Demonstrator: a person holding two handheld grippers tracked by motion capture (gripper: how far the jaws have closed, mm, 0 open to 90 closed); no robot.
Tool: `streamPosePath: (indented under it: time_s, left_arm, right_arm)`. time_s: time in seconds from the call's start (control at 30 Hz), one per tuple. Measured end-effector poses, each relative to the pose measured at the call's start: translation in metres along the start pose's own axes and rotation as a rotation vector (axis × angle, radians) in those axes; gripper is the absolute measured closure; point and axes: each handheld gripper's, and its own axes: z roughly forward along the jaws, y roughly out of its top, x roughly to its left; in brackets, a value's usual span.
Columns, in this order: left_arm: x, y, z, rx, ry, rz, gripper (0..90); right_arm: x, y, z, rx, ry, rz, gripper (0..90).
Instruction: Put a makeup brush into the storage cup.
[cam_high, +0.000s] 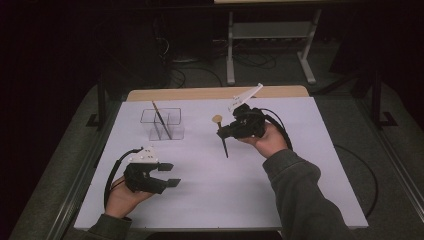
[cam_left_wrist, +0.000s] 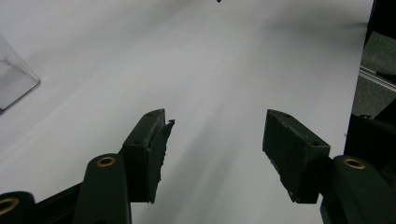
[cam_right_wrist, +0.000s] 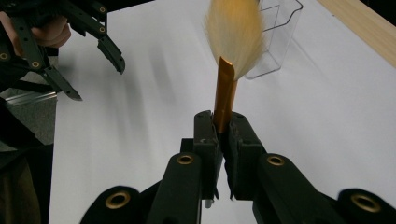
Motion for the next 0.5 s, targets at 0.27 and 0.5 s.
streamPosePath:
  time_s: [0.27,0.5]
  left_arm:
    - [0.0,-0.001,0.0,-0.001,0.008,0.004,37.7]
    - [0.001,-0.002,-0.002,0.005,0.011,0.009,36.9]
  right_arm:
    - [-0.004,0.006,0.002,0.005,0.003,0.023,82.7]
    - [-0.008,0.014,0.005,0.004,-0.003,0.005,82.7]
